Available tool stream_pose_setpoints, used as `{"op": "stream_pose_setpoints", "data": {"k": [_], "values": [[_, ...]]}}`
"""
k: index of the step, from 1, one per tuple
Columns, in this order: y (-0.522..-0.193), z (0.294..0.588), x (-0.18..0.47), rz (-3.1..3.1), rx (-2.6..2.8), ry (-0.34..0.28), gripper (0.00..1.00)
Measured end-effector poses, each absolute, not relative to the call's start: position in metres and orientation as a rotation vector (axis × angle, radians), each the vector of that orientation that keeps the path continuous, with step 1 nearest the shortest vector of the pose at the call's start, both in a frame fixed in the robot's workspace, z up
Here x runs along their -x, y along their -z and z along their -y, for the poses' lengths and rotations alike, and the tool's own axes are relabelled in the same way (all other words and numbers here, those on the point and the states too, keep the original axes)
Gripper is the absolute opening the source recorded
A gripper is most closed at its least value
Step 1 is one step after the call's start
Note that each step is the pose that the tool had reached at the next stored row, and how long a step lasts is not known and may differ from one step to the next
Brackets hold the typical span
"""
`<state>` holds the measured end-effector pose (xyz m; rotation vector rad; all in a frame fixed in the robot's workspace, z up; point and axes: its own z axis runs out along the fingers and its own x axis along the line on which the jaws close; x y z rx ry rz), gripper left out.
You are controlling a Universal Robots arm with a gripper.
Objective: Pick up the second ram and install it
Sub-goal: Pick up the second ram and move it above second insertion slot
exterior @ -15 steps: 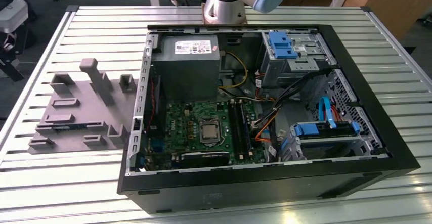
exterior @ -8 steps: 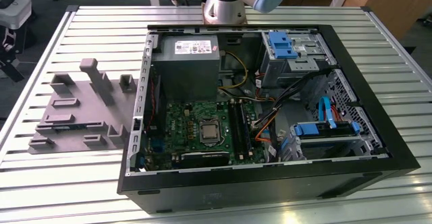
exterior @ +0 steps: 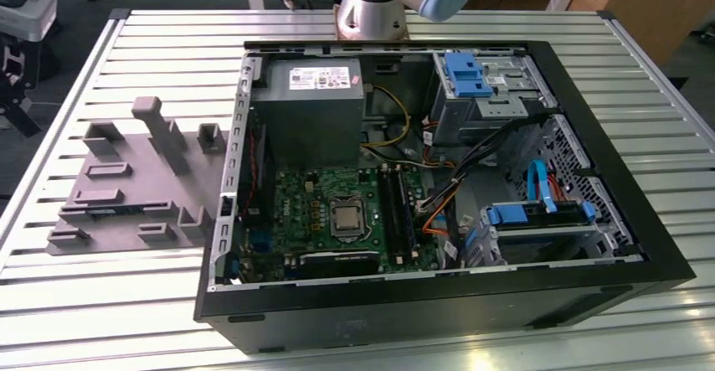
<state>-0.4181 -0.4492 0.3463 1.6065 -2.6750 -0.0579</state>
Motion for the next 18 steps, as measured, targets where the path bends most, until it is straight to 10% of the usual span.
{"op": "stream_pose_setpoints", "data": {"k": [18], "values": [[-0.3432, 0.4493, 0.4182, 2.409, -1.975, 0.052, 0.11]]}}
